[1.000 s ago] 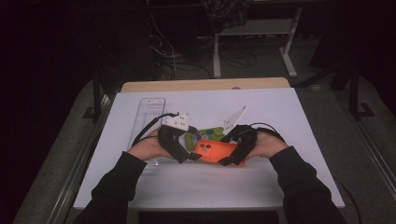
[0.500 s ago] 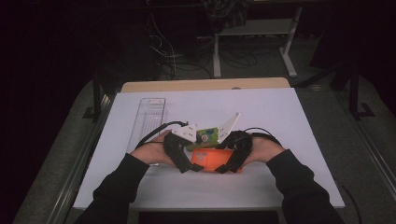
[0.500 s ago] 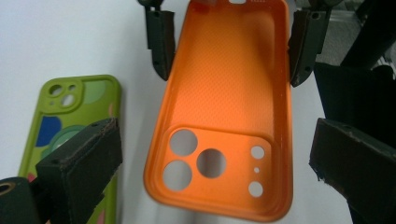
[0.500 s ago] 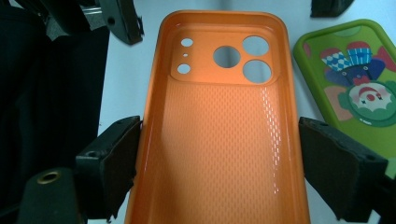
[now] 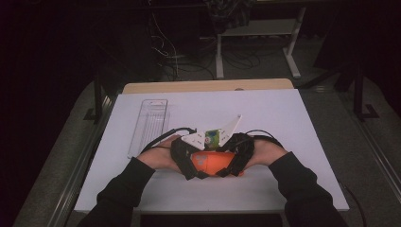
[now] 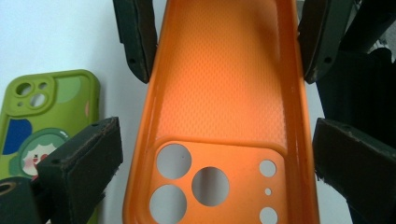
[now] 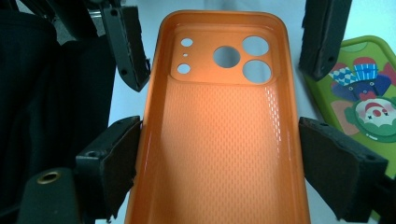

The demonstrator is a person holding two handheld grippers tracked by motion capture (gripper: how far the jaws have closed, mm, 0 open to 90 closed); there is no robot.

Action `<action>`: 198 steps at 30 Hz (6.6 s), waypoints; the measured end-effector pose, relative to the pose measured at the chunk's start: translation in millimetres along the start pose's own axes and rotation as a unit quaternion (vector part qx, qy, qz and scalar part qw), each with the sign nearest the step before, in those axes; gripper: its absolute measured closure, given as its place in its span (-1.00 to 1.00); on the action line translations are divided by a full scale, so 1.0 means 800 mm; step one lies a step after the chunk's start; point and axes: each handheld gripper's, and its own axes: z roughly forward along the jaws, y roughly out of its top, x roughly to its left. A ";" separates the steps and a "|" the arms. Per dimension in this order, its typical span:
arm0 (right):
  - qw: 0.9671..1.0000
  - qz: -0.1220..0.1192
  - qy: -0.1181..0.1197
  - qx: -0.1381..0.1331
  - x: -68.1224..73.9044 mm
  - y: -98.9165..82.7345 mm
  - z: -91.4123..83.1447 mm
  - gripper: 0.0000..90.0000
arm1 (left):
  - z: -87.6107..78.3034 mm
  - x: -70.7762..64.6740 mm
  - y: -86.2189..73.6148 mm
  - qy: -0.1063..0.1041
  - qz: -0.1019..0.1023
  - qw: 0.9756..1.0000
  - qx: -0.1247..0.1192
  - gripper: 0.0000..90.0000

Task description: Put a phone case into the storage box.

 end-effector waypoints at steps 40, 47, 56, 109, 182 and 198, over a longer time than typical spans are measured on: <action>0.997 0.046 -0.022 -0.058 -0.003 -0.011 -0.027 -0.78 | -0.004 0.004 -0.003 0.010 -0.001 1.000 0.023 -0.64; 0.990 0.089 -0.066 -0.087 -0.008 -0.025 -0.050 -0.81 | -0.007 0.009 -0.007 0.061 -0.038 0.997 0.025 -0.64; 0.974 0.171 -0.107 -0.100 -0.017 -0.047 -0.057 -0.94 | -0.012 0.014 -0.014 0.106 -0.096 0.989 0.025 -0.65; 0.916 0.241 -0.306 -0.099 0.022 -0.103 -0.003 -1.00 | -0.008 0.014 -0.017 0.157 -0.176 0.971 0.032 -0.65; 0.799 -0.249 -0.538 0.101 0.071 -0.058 0.050 -1.00 | -0.018 0.013 -0.013 0.158 -0.179 0.971 0.017 -0.64; 0.766 -0.324 -0.545 0.106 0.071 -0.033 0.068 -0.62 | -0.022 0.013 -0.012 0.161 -0.176 0.971 0.016 -0.64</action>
